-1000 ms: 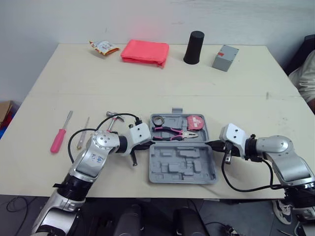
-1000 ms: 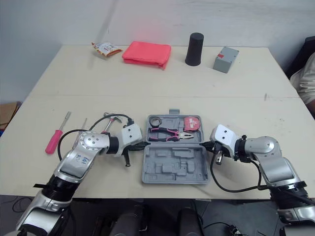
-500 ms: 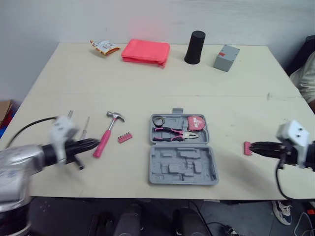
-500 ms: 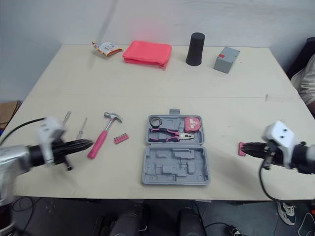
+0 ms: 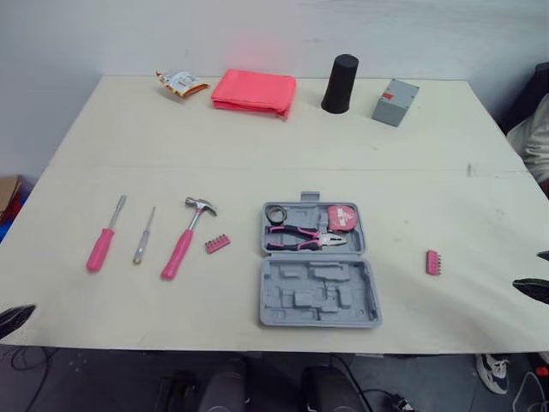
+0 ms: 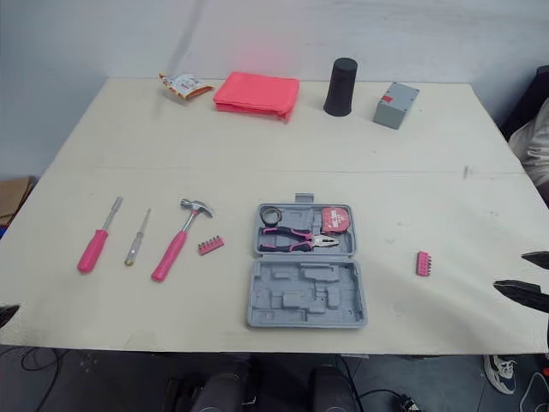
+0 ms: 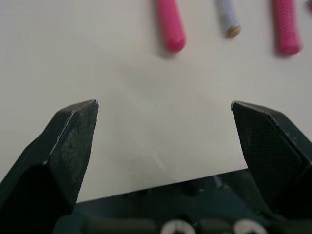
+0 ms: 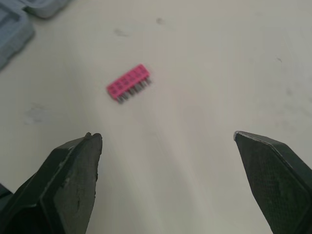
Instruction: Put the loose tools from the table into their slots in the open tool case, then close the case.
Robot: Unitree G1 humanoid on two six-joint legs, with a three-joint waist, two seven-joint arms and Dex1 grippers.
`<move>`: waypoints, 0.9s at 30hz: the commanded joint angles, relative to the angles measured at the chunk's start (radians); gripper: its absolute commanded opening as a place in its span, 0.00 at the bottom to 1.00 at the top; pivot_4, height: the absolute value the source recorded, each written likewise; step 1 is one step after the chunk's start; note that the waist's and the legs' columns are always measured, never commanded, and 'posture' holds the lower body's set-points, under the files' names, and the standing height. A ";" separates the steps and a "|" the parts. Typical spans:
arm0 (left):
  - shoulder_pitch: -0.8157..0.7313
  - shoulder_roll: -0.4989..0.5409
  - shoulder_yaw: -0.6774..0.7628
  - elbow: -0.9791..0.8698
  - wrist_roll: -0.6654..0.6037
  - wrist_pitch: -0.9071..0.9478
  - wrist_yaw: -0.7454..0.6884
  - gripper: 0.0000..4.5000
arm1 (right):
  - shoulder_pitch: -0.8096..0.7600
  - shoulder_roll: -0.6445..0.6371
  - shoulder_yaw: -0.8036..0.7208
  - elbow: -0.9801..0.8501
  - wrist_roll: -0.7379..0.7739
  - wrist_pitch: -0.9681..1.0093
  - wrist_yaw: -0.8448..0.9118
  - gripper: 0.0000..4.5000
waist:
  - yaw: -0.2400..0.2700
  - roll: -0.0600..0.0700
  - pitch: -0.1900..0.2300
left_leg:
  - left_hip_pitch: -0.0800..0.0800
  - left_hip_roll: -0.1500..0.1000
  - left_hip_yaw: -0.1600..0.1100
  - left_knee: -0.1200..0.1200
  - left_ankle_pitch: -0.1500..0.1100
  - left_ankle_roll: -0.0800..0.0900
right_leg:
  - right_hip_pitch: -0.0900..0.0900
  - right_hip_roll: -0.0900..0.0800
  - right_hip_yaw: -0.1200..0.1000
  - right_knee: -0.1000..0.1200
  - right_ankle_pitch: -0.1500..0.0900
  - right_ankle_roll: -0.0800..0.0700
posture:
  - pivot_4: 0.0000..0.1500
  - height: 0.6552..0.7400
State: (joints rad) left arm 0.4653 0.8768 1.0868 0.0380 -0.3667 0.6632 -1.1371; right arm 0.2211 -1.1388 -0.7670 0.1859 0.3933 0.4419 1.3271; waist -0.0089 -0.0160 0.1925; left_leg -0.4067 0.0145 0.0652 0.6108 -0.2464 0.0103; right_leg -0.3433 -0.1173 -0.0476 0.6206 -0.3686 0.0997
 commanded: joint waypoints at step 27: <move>-0.580 -0.272 -0.561 -0.443 -0.016 0.593 0.844 0.99 | -0.912 0.342 0.708 -0.634 0.409 0.268 -0.260 1.00 | -0.007 -0.006 -0.001 | 0.000 0.001 0.000 0.004 0.011 -0.003 | 0.000 0.004 -0.003 0.008 0.002 0.005 | 1.00 0.95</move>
State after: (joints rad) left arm -0.1123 0.5868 0.5352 -0.4208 -0.4097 1.2866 -0.2975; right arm -0.6749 -0.7959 -0.0438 -0.4579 0.7812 0.7085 1.0596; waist -0.0156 -0.0223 0.1917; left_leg -0.4070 0.0154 0.0649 0.6149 -0.2355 0.0071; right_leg -0.3438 -0.1138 -0.0509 0.6283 -0.3661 0.1043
